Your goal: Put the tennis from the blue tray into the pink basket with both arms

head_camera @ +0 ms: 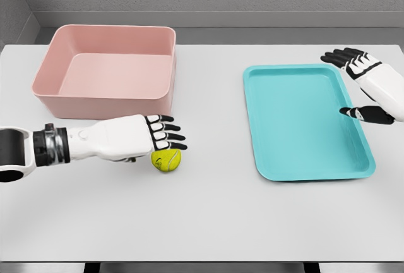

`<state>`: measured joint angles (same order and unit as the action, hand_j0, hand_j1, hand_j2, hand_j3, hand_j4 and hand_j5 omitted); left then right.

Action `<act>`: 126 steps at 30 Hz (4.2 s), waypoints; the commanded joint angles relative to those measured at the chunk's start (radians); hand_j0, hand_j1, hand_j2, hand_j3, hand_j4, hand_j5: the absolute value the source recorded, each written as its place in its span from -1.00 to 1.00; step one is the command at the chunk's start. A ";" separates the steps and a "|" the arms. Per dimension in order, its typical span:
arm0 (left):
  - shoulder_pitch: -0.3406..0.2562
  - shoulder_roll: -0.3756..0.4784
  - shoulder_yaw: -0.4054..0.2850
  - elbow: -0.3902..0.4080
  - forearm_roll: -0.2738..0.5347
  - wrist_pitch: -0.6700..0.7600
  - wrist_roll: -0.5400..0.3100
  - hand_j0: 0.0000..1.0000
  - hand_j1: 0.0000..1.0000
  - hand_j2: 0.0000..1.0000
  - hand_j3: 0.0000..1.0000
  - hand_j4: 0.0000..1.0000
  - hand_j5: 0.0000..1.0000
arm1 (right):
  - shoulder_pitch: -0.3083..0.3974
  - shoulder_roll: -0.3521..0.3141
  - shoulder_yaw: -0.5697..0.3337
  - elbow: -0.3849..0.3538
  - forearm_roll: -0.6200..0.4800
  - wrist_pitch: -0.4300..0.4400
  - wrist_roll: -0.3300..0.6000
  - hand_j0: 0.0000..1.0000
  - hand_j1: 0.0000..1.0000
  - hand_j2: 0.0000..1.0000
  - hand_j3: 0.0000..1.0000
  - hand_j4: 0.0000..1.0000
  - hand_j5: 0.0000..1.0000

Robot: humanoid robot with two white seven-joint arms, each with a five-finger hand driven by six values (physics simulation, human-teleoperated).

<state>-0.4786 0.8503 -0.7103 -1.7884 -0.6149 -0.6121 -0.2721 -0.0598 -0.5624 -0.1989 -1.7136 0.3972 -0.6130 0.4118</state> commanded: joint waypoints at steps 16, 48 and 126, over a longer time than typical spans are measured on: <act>0.002 -0.023 -0.047 0.047 0.004 0.001 -0.001 1.00 1.00 1.00 1.00 1.00 1.00 | 0.008 -0.001 -0.008 0.000 -0.020 0.002 0.002 1.00 1.00 1.00 1.00 1.00 1.00; -0.034 -0.108 -0.092 0.133 -0.014 0.001 -0.030 0.34 0.34 0.34 0.34 0.34 0.34 | 0.018 -0.001 -0.031 -0.001 -0.021 0.002 0.001 1.00 1.00 1.00 1.00 1.00 1.00; -0.440 -0.221 -0.083 0.676 0.150 0.001 -0.052 -0.07 -0.07 -0.07 -0.07 -0.07 -0.07 | 0.064 -0.001 -0.080 -0.018 -0.052 0.002 0.001 1.00 1.00 1.00 1.00 1.00 1.00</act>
<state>-0.9219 0.6480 -0.7946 -1.1633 -0.4706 -0.6129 -0.3251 0.0046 -0.5623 -0.2790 -1.7315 0.3521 -0.6130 0.4130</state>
